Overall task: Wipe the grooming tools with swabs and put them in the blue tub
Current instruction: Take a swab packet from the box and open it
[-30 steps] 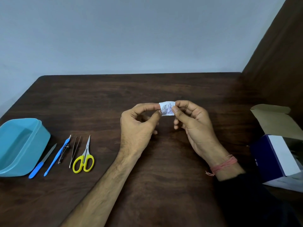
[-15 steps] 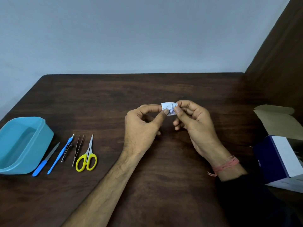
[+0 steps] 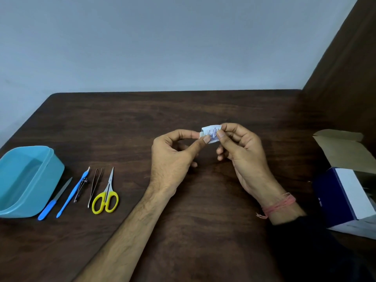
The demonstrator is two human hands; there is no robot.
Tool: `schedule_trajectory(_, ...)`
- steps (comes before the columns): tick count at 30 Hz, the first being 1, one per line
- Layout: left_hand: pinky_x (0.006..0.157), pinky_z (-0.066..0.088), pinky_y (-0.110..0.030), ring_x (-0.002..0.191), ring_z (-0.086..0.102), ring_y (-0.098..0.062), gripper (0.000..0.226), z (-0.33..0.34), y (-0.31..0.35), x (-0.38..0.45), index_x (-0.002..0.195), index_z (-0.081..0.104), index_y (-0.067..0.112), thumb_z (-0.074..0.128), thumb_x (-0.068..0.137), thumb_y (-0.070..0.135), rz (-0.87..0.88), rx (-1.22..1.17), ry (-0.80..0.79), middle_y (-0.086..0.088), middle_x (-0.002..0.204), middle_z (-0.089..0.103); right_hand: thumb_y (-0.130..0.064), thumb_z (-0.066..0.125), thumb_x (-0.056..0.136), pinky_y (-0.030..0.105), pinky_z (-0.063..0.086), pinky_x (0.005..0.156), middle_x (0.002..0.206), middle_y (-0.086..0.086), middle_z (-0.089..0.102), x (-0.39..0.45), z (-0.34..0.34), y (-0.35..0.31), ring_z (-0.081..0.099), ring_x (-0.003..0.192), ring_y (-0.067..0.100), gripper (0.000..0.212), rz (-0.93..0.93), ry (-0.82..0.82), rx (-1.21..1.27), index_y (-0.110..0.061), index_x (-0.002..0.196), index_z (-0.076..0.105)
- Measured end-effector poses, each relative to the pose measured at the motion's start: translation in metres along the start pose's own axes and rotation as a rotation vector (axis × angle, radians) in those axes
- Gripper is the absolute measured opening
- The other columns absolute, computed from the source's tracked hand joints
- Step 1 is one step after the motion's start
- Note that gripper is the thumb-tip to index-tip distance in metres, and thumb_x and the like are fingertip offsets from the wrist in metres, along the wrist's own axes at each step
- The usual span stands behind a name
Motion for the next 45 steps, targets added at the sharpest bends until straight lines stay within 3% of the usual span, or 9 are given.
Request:
schedule_trajectory(8, 0.050, 0.057, -0.030, 0.065, 0.066, -0.015, 0.009, 0.001, 0.001, 0.000, 0.101, 0.086, 0.018, 0.090, 0.093, 0.020, 0.020, -0.075, -0.059, -0.005, 0.095, 0.085, -0.004, 0.068, 0.107, 0.022, 0.052, 0.053, 0.088, -0.003, 0.076, 0.000, -0.004, 0.000, 0.058, 0.058, 0.008, 0.010, -0.030, 0.055, -0.018, -0.013, 0.108, 0.074)
schedule_trajectory(18, 0.049, 0.056, -0.027, 0.065, 0.065, -0.014, 0.009, 0.002, 0.002, -0.002, 0.109, 0.086, 0.015, 0.083, 0.101, 0.018, 0.015, -0.091, -0.096, -0.004, 0.099, 0.086, -0.005, 0.070, 0.107, 0.022, 0.050, 0.051, 0.093, -0.001, 0.079, -0.005, -0.014, -0.001, 0.057, 0.058, 0.007, 0.012, -0.067, 0.116, -0.083, -0.016, 0.110, 0.074)
schedule_trajectory(27, 0.052, 0.058, -0.029, 0.067, 0.065, -0.016, 0.010, 0.002, 0.002, -0.004, 0.110, 0.087, 0.017, 0.082, 0.101, 0.017, 0.016, -0.094, -0.136, -0.002, 0.096, 0.085, -0.007, 0.072, 0.105, 0.021, 0.052, 0.060, 0.088, -0.007, 0.077, -0.002, -0.046, -0.011, 0.063, 0.073, 0.005, 0.013, -0.140, 0.118, -0.362, -0.015, 0.106, 0.083)
schedule_trajectory(32, 0.055, 0.060, -0.030, 0.066, 0.067, -0.013, 0.016, 0.002, 0.001, -0.003, 0.116, 0.085, 0.019, 0.083, 0.100, 0.020, 0.036, -0.048, -0.169, 0.000, 0.101, 0.086, -0.015, 0.077, 0.100, 0.021, 0.045, 0.070, 0.076, -0.027, 0.070, -0.001, -0.067, -0.013, 0.059, 0.069, 0.009, 0.016, -0.198, 0.071, -0.836, -0.028, 0.097, 0.085)
schedule_trajectory(34, 0.056, 0.060, -0.030, 0.066, 0.067, -0.013, 0.022, 0.002, 0.001, -0.003, 0.121, 0.082, 0.020, 0.084, 0.100, 0.019, 0.040, -0.029, -0.177, -0.001, 0.100, 0.086, -0.016, 0.079, 0.099, 0.021, 0.039, 0.075, 0.075, -0.024, 0.066, -0.004, -0.069, -0.015, 0.055, 0.077, 0.008, 0.017, -0.214, 0.038, -0.978, -0.031, 0.096, 0.085)
schedule_trajectory(37, 0.055, 0.059, -0.029, 0.065, 0.066, -0.013, 0.024, 0.003, 0.001, -0.003, 0.122, 0.080, 0.018, 0.085, 0.099, 0.017, 0.034, -0.031, -0.175, -0.003, 0.097, 0.086, -0.017, 0.081, 0.099, 0.019, 0.039, 0.081, 0.087, -0.013, 0.065, -0.005, -0.071, -0.016, 0.054, 0.088, 0.010, 0.019, -0.211, -0.030, -1.012, -0.035, 0.098, 0.087)
schedule_trajectory(42, 0.055, 0.059, -0.029, 0.064, 0.067, -0.012, 0.022, 0.004, 0.000, -0.003, 0.120, 0.081, 0.018, 0.086, 0.098, 0.018, 0.032, -0.002, -0.191, -0.003, 0.095, 0.086, -0.016, 0.083, 0.099, 0.024, 0.042, 0.081, 0.092, -0.013, 0.064, -0.003, -0.078, -0.015, 0.057, 0.088, 0.013, 0.019, -0.211, -0.010, -1.000, -0.035, 0.102, 0.088)
schedule_trajectory(45, 0.056, 0.059, -0.030, 0.065, 0.068, -0.012, 0.021, 0.004, -0.002, -0.003, 0.118, 0.081, 0.018, 0.086, 0.098, 0.019, 0.035, 0.009, -0.199, -0.003, 0.094, 0.086, -0.016, 0.083, 0.099, 0.016, 0.041, 0.080, 0.099, -0.015, 0.068, -0.004, -0.083, -0.016, 0.059, 0.090, 0.011, 0.020, -0.190, 0.004, -0.993, -0.034, 0.104, 0.088)
Point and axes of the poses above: each hand's wrist, its own x-axis towards the middle knuckle, its own z-axis out of the palm, y = z × x, the point moved 2 cm from there along x, towards the middle knuckle
